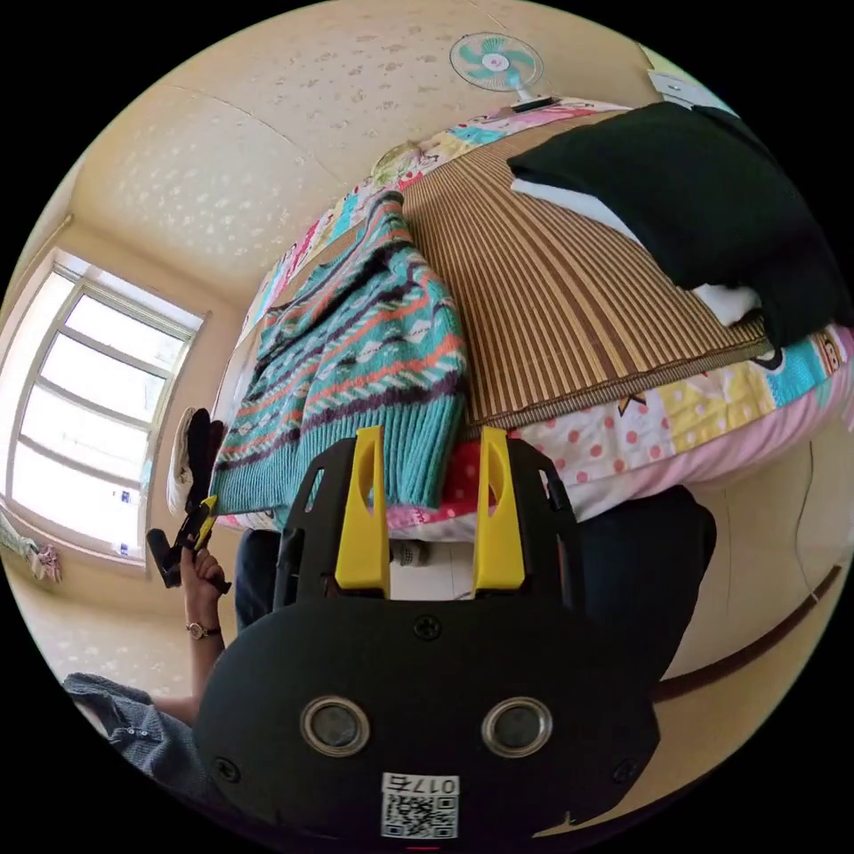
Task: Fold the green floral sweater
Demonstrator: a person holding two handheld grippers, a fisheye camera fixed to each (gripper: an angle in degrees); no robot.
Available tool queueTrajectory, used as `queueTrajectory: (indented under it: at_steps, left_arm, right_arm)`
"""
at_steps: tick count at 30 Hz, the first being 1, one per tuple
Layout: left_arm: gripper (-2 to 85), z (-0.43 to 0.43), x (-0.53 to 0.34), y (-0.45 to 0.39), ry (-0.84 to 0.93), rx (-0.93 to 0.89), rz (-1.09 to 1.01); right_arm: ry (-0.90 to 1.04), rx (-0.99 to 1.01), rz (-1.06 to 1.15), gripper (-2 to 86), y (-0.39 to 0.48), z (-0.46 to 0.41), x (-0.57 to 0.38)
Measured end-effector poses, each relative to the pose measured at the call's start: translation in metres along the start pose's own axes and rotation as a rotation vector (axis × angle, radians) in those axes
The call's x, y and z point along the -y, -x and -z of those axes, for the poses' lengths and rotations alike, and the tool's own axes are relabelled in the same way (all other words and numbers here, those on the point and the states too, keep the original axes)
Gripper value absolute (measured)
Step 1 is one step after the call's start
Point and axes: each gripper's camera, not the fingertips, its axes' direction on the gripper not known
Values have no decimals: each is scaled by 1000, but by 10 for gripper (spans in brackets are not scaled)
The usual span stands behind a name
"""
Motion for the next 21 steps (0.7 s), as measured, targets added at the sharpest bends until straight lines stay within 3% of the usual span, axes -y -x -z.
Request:
queueTrajectory:
  at_steps: [2, 4, 6, 8, 14, 16, 17, 20, 21]
  left_arm:
    - [41, 10, 0, 6, -4, -23, 13]
    - [43, 21, 0, 12, -11, -74, 20]
    - [46, 44, 2, 26, -56, -284, 51]
    - [46, 65, 3, 35, -106, -506, 75]
    - [39, 146, 2, 15, -281, -916, -111]
    - [35, 156, 1, 10, -310, -962, -122]
    - [32, 156, 1, 10, -318, -938, -95]
    - [39, 133, 4, 14, -278, -734, 5]
    - [39, 116, 9, 21, -258, -668, 65]
  right_arm:
    - [42, 26, 102, 91, 6, 3, -11]
    - [-54, 118, 134, 53, 3, 27, -17]
    - [-203, 367, 149, 42, -11, 69, -22]
    - [-372, 744, 174, 34, -33, 124, -27]
    - [-656, 1151, 401, 27, -30, 217, -48]
    - [-696, 1081, 411, 26, -25, 229, -48]
    - [-685, 941, 370, 25, -22, 229, -41]
    - [-547, 587, 179, 25, -22, 196, -1]
    - [-539, 570, 157, 25, -23, 188, 7]
